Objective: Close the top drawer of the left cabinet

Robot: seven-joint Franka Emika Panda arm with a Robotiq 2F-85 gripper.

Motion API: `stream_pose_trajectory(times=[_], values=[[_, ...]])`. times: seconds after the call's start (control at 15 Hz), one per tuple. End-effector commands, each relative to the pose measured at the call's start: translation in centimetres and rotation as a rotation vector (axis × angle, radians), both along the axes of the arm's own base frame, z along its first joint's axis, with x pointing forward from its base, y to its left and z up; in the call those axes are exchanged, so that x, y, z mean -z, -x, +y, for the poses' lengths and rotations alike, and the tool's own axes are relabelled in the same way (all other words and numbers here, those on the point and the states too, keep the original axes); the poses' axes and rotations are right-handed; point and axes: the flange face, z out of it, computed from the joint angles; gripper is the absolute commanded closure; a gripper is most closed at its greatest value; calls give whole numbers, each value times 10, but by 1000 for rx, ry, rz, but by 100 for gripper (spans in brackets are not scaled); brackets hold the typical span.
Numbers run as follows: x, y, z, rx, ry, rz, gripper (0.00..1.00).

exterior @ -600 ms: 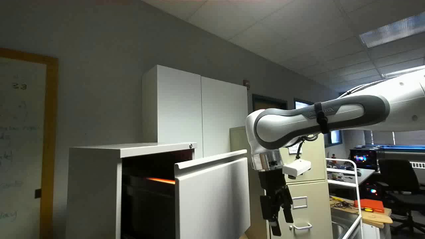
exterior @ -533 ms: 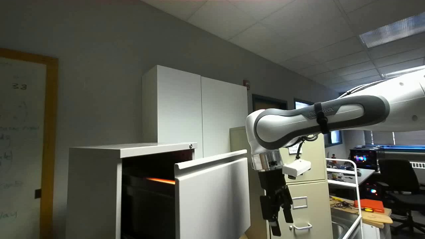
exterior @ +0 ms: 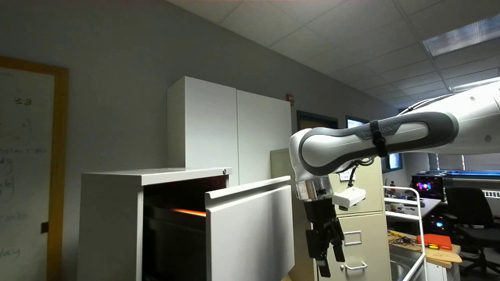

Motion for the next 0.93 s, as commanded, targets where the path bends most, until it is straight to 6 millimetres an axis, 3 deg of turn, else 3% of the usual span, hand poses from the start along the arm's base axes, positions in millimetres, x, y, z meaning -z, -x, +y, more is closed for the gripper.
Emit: stream_pose_trajectory(times=[0.0,0.73,0.8,0.87], values=[[-1,0,0,0,0,1,0],[-14,-7,11,-3,17,-58,0],[-18,-9,12,-5,19,-74,22],[-22,-10,15,-9,21,-94,27]])
